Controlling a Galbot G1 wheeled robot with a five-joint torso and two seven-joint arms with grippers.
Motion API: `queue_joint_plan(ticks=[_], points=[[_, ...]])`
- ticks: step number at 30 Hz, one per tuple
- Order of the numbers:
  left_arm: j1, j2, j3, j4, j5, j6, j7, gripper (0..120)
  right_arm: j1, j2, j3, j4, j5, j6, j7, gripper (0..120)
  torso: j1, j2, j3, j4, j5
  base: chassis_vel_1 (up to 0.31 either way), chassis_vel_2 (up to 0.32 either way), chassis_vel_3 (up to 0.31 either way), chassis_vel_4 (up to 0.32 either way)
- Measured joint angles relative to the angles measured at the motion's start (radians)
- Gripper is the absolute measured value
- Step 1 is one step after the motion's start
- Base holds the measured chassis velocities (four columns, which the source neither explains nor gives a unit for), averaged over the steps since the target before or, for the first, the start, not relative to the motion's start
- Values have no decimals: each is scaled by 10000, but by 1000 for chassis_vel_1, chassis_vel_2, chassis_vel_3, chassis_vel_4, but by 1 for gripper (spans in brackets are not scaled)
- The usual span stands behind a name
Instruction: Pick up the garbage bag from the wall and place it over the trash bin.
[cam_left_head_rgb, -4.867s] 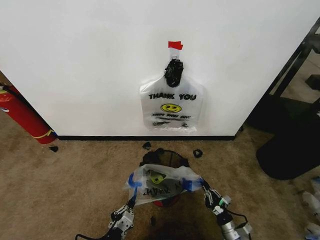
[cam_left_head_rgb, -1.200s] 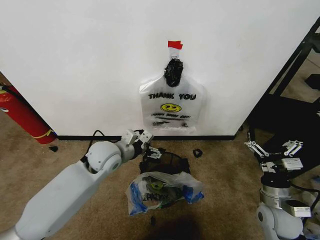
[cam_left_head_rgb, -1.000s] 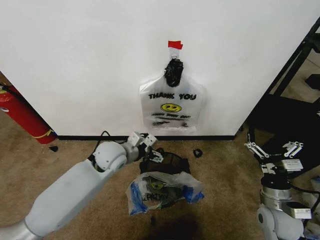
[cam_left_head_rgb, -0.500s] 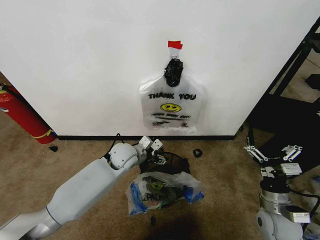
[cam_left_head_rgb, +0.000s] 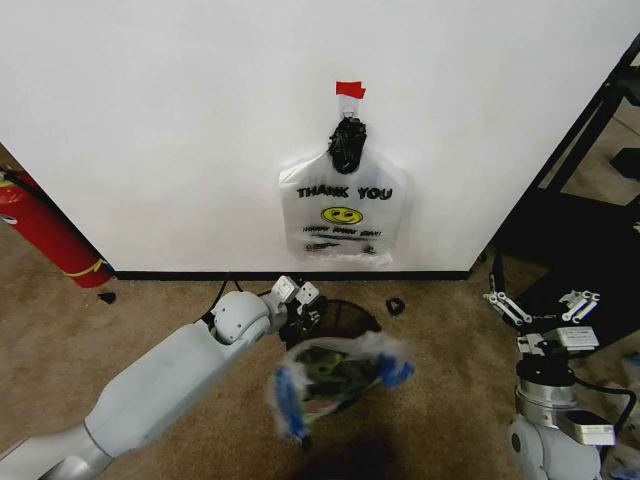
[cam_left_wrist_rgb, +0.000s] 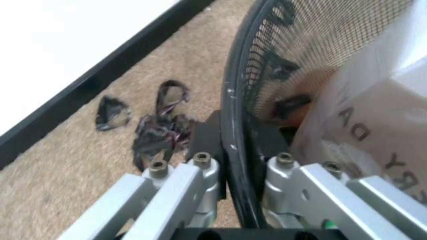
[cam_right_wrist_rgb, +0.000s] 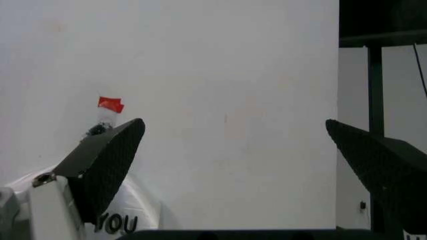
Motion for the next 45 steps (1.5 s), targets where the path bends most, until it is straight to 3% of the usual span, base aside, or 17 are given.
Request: queue_joint_plan(ticks=[7, 14, 22, 33, 39, 45], points=[[1694, 107, -1649, -1188, -2136, -2, -2022, 3, 46, -29, -54, -76, -3, 113, -7, 100, 0, 0, 0, 3, 1, 0, 0, 0, 0], [3741, -440, -3423, -2580, -4723, 1, -5234, 3, 184, 10, -248, -315, -87, 304, -68, 100, -1, 0, -1, 1, 3, 0, 0, 0, 0], [5426, -1576, -3819, -3155, -5040, -832, -7078, 3, 434, 41, -466, -430, -243, 289, -131, 100, -1, 1, -1, 3, 2, 0, 0, 0, 0], [6232, -1988, -3924, -3465, -3851, -987, -6317, 3, 392, -141, -462, -433, -210, 284, -138, 100, -1, 1, -1, 2, 4, 0, 0, 0, 0], [6414, -1805, -3658, -3183, -2677, -1370, -4421, 3, 328, -250, -454, -391, -162, 308, -138, 100, -1, 1, 0, 3, 4, 0, 0, 0, 0], [6197, -1962, -3455, -2893, -2521, -1628, -3821, 3, 288, -316, -483, -374, -147, 371, -151, 100, 0, 1, 1, 2, 4, 0, 0, 0, 0]])
